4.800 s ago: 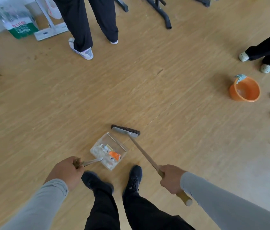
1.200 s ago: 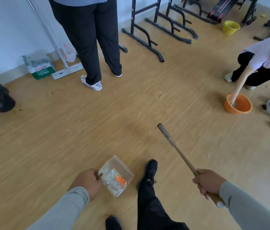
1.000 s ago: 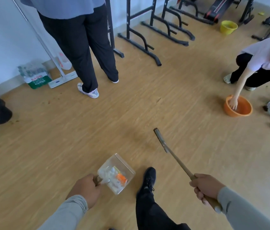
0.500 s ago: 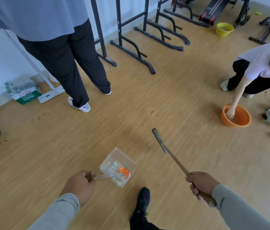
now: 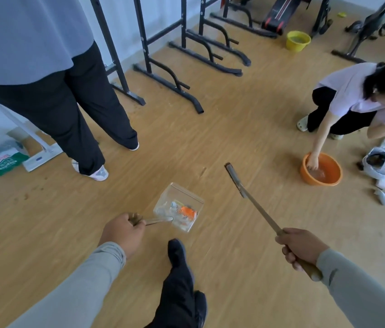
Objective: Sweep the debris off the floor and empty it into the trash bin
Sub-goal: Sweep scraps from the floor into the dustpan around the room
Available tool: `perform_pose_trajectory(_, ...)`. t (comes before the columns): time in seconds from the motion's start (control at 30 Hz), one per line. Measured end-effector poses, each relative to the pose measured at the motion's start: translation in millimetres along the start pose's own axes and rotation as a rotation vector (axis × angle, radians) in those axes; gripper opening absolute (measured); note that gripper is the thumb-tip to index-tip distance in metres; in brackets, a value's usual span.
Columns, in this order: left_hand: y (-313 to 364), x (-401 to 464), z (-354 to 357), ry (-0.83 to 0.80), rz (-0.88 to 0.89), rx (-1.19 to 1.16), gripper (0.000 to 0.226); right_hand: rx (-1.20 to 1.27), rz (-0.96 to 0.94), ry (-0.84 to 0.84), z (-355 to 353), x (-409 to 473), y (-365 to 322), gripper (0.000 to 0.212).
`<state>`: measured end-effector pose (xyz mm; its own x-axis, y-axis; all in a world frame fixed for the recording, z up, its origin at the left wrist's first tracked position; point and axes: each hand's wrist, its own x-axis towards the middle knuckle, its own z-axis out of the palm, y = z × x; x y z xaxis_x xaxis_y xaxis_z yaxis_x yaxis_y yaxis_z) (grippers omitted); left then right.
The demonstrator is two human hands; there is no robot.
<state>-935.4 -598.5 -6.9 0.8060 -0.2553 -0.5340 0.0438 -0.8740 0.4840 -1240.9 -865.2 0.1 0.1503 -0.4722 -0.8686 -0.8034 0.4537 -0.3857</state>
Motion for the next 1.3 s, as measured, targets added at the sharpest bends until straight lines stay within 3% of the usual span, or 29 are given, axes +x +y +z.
perform_pose_trajectory(0.23,85,83,-3,-0.029,0.026,-0.085,0.009,-0.069,0.012,-0.001,-18,29,-102,0.014)
perform_pose_trajectory(0.63,232,170,-3,-0.002,0.067,0.007,0.009,-0.086,-0.028,-0.058,-86,97,-242,0.015)
perform_pose_trajectory(0.93,381,231,62,0.047,0.014,0.002,0.006,-0.062,-0.046,-0.051,-208,222,-336,0.014)
perform_pose_trajectory(1.3,575,289,123,0.062,0.041,-0.036,0.005,-0.179,-0.122,-0.019,-356,294,-461,0.015)
